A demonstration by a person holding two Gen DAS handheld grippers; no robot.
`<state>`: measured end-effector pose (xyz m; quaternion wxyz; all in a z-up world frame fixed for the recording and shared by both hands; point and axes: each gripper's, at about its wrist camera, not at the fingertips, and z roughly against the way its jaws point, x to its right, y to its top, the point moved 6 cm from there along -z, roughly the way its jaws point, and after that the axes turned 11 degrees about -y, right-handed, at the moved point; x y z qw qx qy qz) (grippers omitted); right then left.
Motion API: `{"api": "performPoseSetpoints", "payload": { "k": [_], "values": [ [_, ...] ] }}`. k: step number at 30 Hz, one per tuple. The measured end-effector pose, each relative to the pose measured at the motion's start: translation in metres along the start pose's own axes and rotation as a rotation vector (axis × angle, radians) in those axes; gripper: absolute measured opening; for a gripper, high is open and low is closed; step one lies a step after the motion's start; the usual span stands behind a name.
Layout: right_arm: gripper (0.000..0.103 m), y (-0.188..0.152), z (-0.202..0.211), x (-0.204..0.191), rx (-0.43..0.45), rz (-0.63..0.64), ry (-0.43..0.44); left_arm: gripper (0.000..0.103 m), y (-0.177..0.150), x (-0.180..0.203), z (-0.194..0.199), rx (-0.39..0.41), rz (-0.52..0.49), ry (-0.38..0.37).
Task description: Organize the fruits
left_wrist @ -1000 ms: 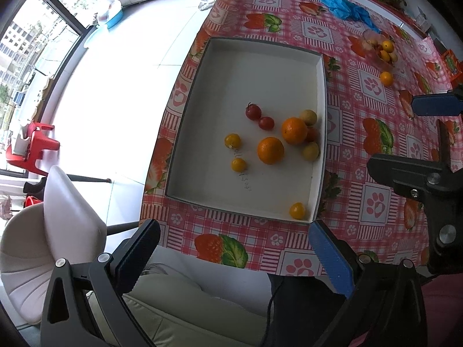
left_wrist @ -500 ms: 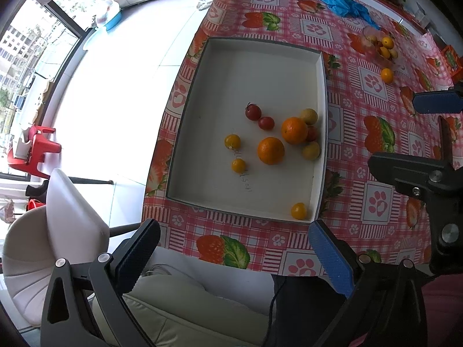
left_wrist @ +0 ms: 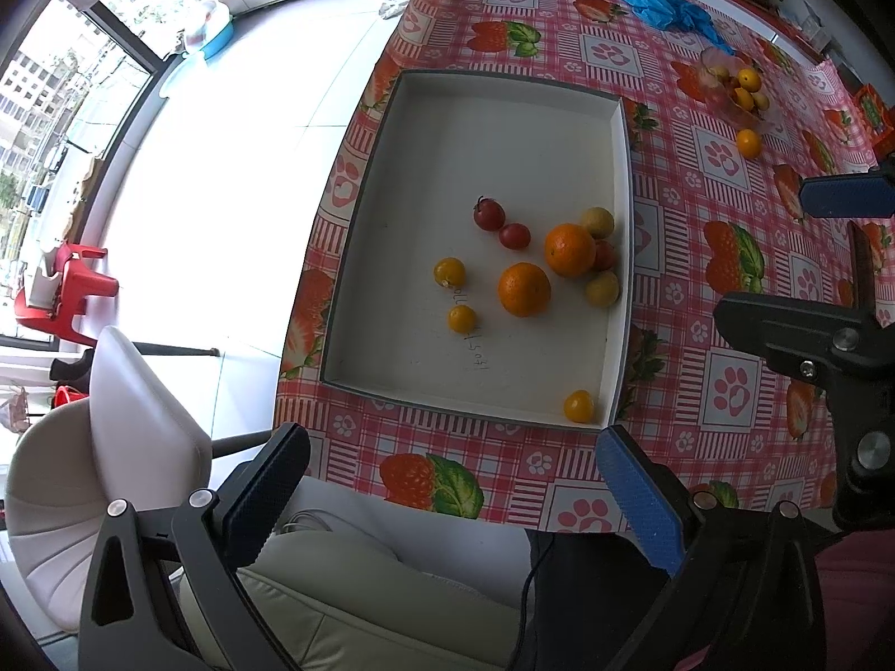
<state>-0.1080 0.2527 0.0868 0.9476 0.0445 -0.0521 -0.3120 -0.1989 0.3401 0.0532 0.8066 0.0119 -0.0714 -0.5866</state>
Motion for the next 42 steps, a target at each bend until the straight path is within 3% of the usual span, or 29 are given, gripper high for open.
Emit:
{"api": "performPoseSetpoints", "payload": {
  "k": [42],
  "values": [
    [0.095, -0.0007, 0.0015, 0.0035, 0.002, -0.012, -0.010, 0.103, 0.0055, 0.0046, -0.0012, -0.004, -0.041, -0.004]
  ]
}}
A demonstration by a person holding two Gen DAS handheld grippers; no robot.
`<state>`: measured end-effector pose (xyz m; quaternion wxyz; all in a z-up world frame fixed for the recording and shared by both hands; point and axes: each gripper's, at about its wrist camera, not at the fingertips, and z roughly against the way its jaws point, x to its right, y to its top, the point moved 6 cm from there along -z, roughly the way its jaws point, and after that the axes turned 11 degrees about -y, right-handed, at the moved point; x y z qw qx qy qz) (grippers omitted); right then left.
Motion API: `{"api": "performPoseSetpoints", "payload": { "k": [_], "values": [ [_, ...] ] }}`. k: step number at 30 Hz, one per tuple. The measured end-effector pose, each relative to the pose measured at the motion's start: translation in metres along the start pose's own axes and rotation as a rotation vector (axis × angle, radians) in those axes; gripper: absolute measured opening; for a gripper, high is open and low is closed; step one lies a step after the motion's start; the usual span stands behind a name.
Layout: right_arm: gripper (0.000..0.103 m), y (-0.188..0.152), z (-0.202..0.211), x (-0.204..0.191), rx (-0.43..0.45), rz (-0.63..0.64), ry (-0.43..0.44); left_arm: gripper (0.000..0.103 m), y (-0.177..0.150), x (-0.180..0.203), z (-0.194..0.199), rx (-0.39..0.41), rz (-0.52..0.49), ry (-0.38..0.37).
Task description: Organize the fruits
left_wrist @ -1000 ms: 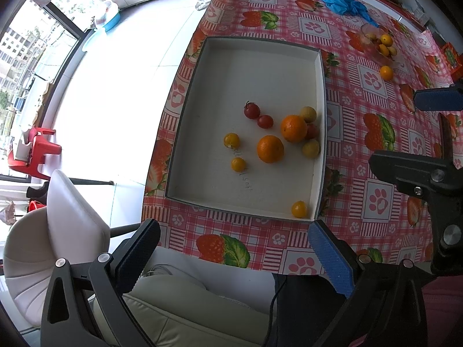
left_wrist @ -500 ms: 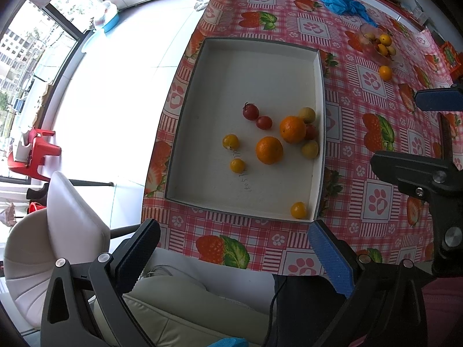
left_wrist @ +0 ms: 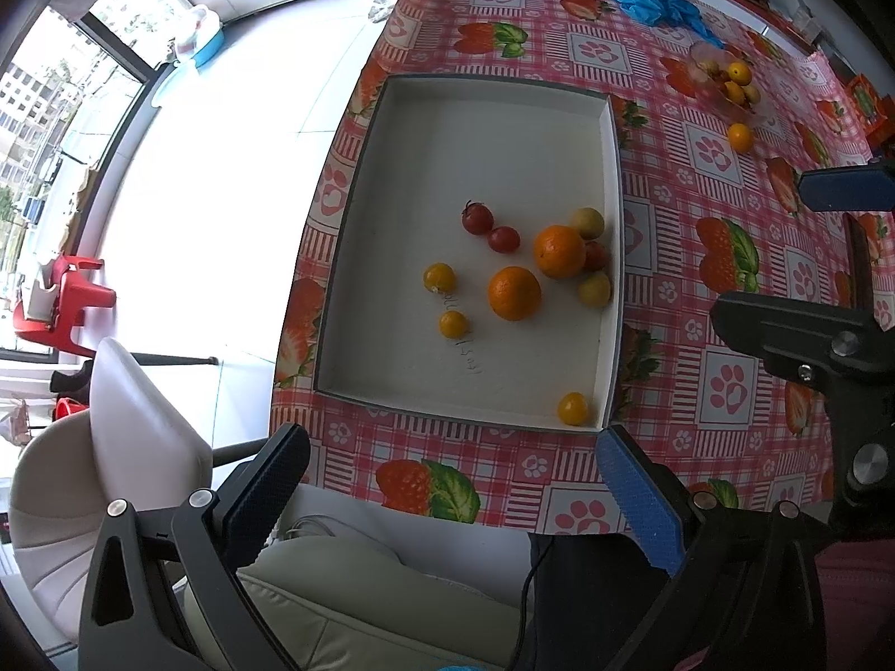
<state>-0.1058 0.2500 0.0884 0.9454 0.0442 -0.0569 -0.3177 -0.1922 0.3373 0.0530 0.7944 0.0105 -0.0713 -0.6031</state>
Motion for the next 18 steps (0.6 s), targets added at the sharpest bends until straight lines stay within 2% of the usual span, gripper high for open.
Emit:
{"api": "performPoseSetpoints", "payload": {
  "k": [18],
  "values": [
    [0.095, -0.0008, -0.0038, -0.0037, -0.009, -0.011, 0.009, 0.103, 0.0037, -0.0032, -0.0029, -0.001, -0.018, -0.004]
  ]
}}
